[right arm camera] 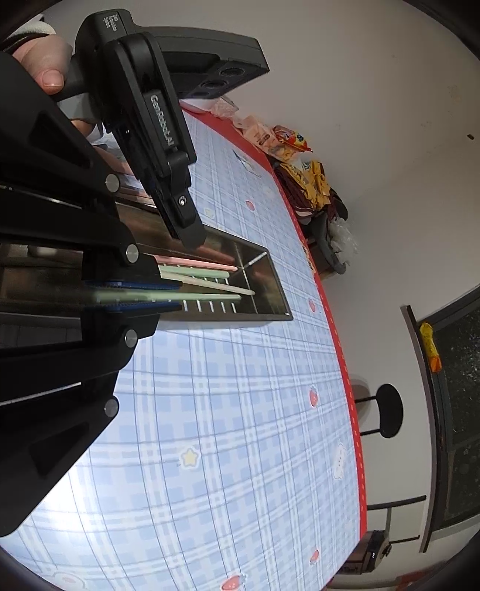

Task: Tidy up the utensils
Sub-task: 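Open both tools to release the chopsticks into the steel tray, then move both tools back to the remaining utensil pile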

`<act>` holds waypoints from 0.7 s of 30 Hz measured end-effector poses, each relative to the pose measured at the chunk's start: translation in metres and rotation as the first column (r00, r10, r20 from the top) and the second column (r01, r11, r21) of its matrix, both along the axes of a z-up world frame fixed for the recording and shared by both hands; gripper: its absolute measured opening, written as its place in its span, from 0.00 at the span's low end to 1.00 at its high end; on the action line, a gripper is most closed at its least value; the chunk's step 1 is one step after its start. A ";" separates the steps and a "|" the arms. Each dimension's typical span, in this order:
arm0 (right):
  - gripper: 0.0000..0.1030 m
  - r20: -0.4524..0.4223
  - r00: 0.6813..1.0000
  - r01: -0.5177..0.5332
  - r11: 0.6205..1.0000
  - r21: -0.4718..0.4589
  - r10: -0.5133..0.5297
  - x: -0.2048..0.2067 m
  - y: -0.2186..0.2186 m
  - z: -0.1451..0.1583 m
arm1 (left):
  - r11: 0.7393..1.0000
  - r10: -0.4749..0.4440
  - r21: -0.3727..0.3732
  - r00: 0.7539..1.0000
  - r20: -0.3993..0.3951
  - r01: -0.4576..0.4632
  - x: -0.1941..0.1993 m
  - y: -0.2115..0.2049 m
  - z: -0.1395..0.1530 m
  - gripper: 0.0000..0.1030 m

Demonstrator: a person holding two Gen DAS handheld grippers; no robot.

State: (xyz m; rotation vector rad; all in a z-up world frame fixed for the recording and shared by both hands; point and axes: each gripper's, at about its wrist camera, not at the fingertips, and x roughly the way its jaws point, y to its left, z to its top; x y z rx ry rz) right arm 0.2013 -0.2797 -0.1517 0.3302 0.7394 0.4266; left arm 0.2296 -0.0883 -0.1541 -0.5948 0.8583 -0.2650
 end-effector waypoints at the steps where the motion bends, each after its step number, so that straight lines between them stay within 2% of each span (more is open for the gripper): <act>1: 0.08 0.007 1.000 0.007 1.000 -0.006 -0.007 -0.001 -0.001 0.002 | 1.000 0.000 0.008 1.000 0.008 0.000 -0.001 0.002 0.003 0.31; 2: 0.08 0.011 1.000 0.013 1.000 -0.011 -0.013 -0.002 -0.001 0.003 | 1.000 0.000 0.010 1.000 0.016 0.000 -0.002 0.004 0.006 0.33; 3: 0.14 0.017 1.000 0.022 1.000 -0.018 -0.022 -0.003 -0.002 0.004 | 1.000 0.002 0.017 1.000 0.023 -0.003 -0.003 0.006 0.010 0.39; 4: 0.27 0.022 0.999 0.030 0.999 -0.025 -0.030 -0.004 -0.003 0.005 | 1.000 0.007 0.028 0.999 0.034 -0.008 -0.005 0.009 0.014 0.47; 5: 0.36 0.029 0.999 0.041 0.999 -0.033 -0.040 -0.005 -0.003 0.006 | 0.999 0.013 0.042 0.999 0.050 -0.015 -0.008 0.014 0.019 0.50; 6: 0.53 0.038 0.998 0.054 0.998 -0.044 -0.052 -0.007 -0.004 0.008 | 0.998 0.018 0.057 0.998 0.067 -0.022 -0.011 0.019 0.024 0.58; 7: 0.63 0.053 0.996 0.070 0.996 -0.058 -0.067 -0.009 -0.004 0.010 | 0.997 0.022 0.073 0.997 0.079 -0.028 -0.015 0.022 0.029 0.67; 8: 0.67 0.070 0.995 0.080 0.994 -0.070 -0.075 -0.010 -0.003 0.012 | 0.995 0.028 0.097 0.995 0.093 -0.037 -0.019 0.027 0.033 0.73; 9: 0.78 0.082 0.993 0.092 0.992 -0.083 -0.085 -0.012 -0.003 0.014 | 0.992 0.034 0.120 0.994 0.106 -0.046 -0.022 0.031 0.038 0.84; 10: 0.86 0.092 0.991 0.103 0.991 -0.090 -0.095 -0.013 -0.003 0.015 | 0.988 0.039 0.142 0.992 0.122 -0.057 -0.027 0.036 0.043 0.90; 13: 0.92 0.120 0.986 0.130 0.986 -0.108 -0.117 -0.018 -0.003 0.019 | 0.973 0.045 0.218 0.987 0.154 -0.079 -0.043 0.052 0.053 0.94; 18: 0.92 0.176 0.977 0.142 0.981 -0.133 -0.118 -0.032 0.001 0.026 | 0.946 0.020 0.316 0.986 0.165 -0.072 -0.070 0.080 0.061 0.94; 21: 0.92 0.182 0.979 0.115 0.985 -0.132 -0.090 -0.046 0.004 0.029 | 0.919 -0.026 0.390 0.981 0.190 -0.051 -0.093 0.096 0.062 0.94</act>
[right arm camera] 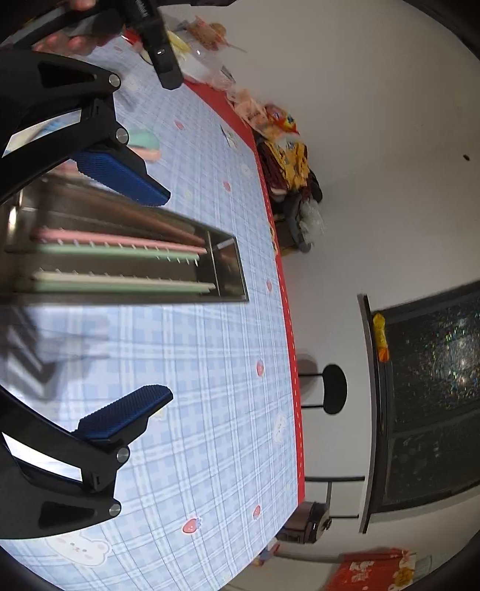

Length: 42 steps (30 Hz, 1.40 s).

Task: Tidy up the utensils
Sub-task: 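Move both tools back to the remaining utensil pile, then grasp the blue chopsticks with the right tool while the left tool approaches the blue spoon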

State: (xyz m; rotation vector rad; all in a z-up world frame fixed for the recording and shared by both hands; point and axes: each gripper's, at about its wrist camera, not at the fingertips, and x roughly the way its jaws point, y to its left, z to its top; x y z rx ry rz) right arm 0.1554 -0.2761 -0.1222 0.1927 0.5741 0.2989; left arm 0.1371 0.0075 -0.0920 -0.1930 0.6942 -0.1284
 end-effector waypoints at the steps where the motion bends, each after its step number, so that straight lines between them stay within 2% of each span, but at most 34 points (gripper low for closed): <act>1: 0.92 -0.002 1.000 -0.009 1.000 0.009 0.009 -0.004 0.001 0.000 | 1.000 -0.016 0.026 1.000 0.005 0.016 -0.007 0.004 0.000 0.94; 3: 0.92 -0.011 0.999 -0.043 0.999 0.027 0.043 -0.017 0.003 0.001 | 0.995 -0.057 0.076 0.998 0.010 0.056 -0.022 0.011 -0.005 0.94; 5: 0.90 -0.021 0.998 -0.062 0.998 0.022 0.063 -0.028 0.009 0.001 | 0.991 -0.102 0.092 0.995 0.003 0.101 -0.034 0.017 -0.012 0.94; 7: 0.75 -0.048 0.994 -0.098 0.995 0.014 0.099 -0.040 0.018 0.000 | 0.986 -0.138 0.088 0.990 -0.006 0.138 -0.043 0.021 -0.021 0.94; 11: 0.56 -0.091 0.983 -0.160 0.987 0.007 0.160 -0.065 0.037 -0.004 | 0.982 -0.176 0.069 0.984 -0.034 0.178 -0.059 0.026 -0.039 0.91; 13: 0.43 -0.110 0.976 -0.190 0.982 0.008 0.189 -0.076 0.046 -0.006 | 0.977 -0.202 0.061 0.978 -0.053 0.205 -0.065 0.024 -0.046 0.80; 15: 0.37 -0.128 0.968 -0.215 0.977 0.008 0.215 -0.084 0.053 -0.009 | 0.973 -0.218 0.058 0.973 -0.074 0.223 -0.067 0.021 -0.052 0.72; 18: 0.28 -0.154 0.966 -0.215 0.976 -0.022 0.210 -0.094 0.059 -0.013 | 0.971 -0.231 0.047 0.970 -0.073 0.235 -0.072 0.021 -0.057 0.71; 26: 0.18 -0.195 0.958 -0.222 0.974 -0.050 0.209 -0.104 0.067 -0.017 | 0.959 -0.277 0.035 0.958 -0.076 0.280 -0.083 0.013 -0.065 0.64; 28: 0.15 -0.197 0.955 -0.242 0.968 -0.072 0.224 -0.104 0.077 -0.016 | 0.959 -0.280 0.029 0.957 -0.075 0.283 -0.083 0.012 -0.065 0.56; 30: 0.12 -0.201 0.950 -0.261 0.960 -0.101 0.237 -0.102 0.087 -0.016 | 0.963 -0.267 0.024 0.961 -0.076 0.269 -0.082 0.014 -0.065 0.54; 32: 0.12 -0.216 0.946 -0.269 0.956 -0.112 0.241 -0.100 0.093 -0.018 | 0.963 -0.268 0.014 0.960 -0.086 0.270 -0.080 0.015 -0.065 0.48; 42: 0.12 -0.249 0.943 -0.249 0.965 -0.082 0.223 -0.093 0.090 -0.027 | 0.952 -0.305 -0.027 0.947 -0.104 0.304 -0.078 0.014 -0.071 0.47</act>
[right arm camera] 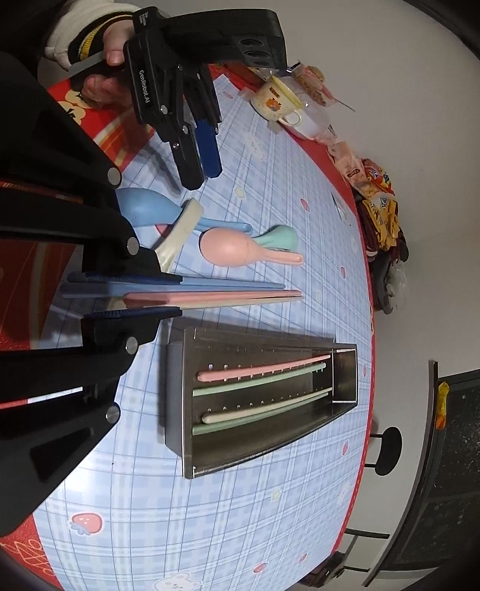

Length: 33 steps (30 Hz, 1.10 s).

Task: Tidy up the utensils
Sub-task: 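Grasp the blue chopsticks with the right tool while the left tool approaches the blue spoon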

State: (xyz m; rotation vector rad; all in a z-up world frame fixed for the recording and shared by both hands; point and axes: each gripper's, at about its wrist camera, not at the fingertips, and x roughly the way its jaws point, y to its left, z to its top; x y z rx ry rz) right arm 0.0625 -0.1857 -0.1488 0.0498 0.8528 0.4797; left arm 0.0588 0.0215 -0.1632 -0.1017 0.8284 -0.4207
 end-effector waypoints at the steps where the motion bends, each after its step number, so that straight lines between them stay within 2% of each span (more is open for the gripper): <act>1: 0.12 -0.003 1.000 -0.002 1.000 -0.001 0.002 0.001 0.002 -0.001 | 1.000 0.001 -0.005 1.000 -0.001 -0.001 0.000 0.001 0.000 0.47; 7: 0.12 -0.032 1.000 -0.002 1.000 0.000 0.002 0.008 0.006 -0.009 | 0.999 0.009 -0.051 1.000 -0.018 -0.010 0.002 0.008 -0.003 0.47; 19: 0.13 -0.063 0.998 -0.010 0.999 0.036 0.012 0.013 0.009 -0.014 | 0.999 0.011 -0.049 1.000 -0.021 -0.012 0.002 0.008 -0.004 0.47; 29: 0.12 -0.061 0.994 -0.086 0.996 0.028 0.087 0.000 0.025 -0.012 | 0.999 0.019 -0.050 0.999 -0.026 -0.020 0.000 0.007 -0.005 0.47; 33: 0.12 -0.067 0.995 -0.076 0.997 0.031 0.078 0.001 0.022 -0.013 | 0.998 0.023 -0.054 0.999 -0.028 -0.024 0.001 0.009 -0.005 0.47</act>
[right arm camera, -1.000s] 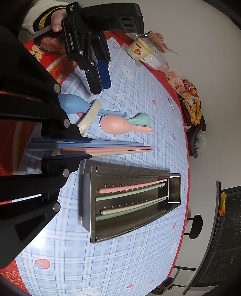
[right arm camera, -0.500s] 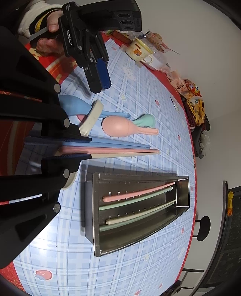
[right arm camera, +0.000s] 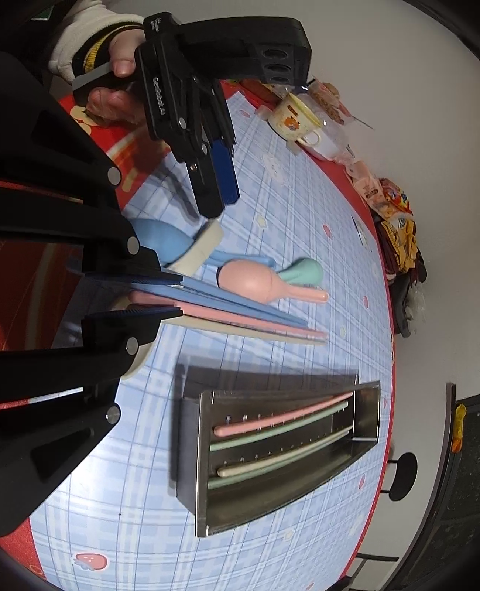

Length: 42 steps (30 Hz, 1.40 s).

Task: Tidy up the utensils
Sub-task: 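Grasp the blue chopsticks with the right tool while the left tool approaches the blue spoon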

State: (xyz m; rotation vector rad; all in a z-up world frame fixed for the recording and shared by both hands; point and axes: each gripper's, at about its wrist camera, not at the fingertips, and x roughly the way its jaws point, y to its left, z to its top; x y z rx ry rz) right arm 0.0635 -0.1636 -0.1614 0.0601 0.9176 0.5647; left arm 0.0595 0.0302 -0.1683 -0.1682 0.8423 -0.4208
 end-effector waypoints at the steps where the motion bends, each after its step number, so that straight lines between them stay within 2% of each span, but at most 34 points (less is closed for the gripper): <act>1: 0.12 0.000 1.000 0.004 1.000 0.000 -0.004 0.001 -0.001 0.000 | 1.000 0.000 -0.002 1.000 0.000 0.000 0.000 0.000 0.000 0.47; 6: 0.12 0.026 0.999 0.023 0.999 -0.047 -0.022 0.004 0.000 0.005 | 1.000 0.000 -0.011 1.000 -0.005 0.000 0.002 0.003 -0.001 0.47; 11: 0.12 0.047 0.999 -0.007 0.994 -0.105 0.012 0.007 0.012 0.007 | 1.000 -0.001 -0.021 1.000 -0.008 0.001 0.002 0.005 -0.001 0.47; 20: 0.12 0.032 0.999 -0.012 0.991 -0.133 0.017 0.016 0.015 0.003 | 1.000 -0.003 -0.030 1.000 -0.008 0.003 0.003 0.007 -0.001 0.47; 25: 0.12 0.056 0.998 -0.009 0.982 -0.187 0.020 0.013 0.019 0.004 | 0.999 -0.013 -0.030 1.000 -0.010 0.012 0.004 0.005 -0.002 0.47; 30: 0.12 0.035 0.999 -0.012 0.991 -0.134 0.017 0.012 0.011 0.002 | 0.998 -0.067 0.002 0.998 -0.021 0.067 0.005 -0.005 -0.003 0.40; 35: 0.12 0.008 1.000 0.002 0.997 -0.082 -0.001 0.013 0.002 -0.005 | 0.994 -0.090 0.056 0.995 -0.045 0.093 0.011 -0.018 -0.004 0.40; 42: 0.12 0.003 1.000 -0.018 0.998 -0.062 0.019 0.011 0.005 -0.008 | 0.995 -0.084 0.042 0.992 -0.096 0.088 0.026 -0.020 -0.005 0.41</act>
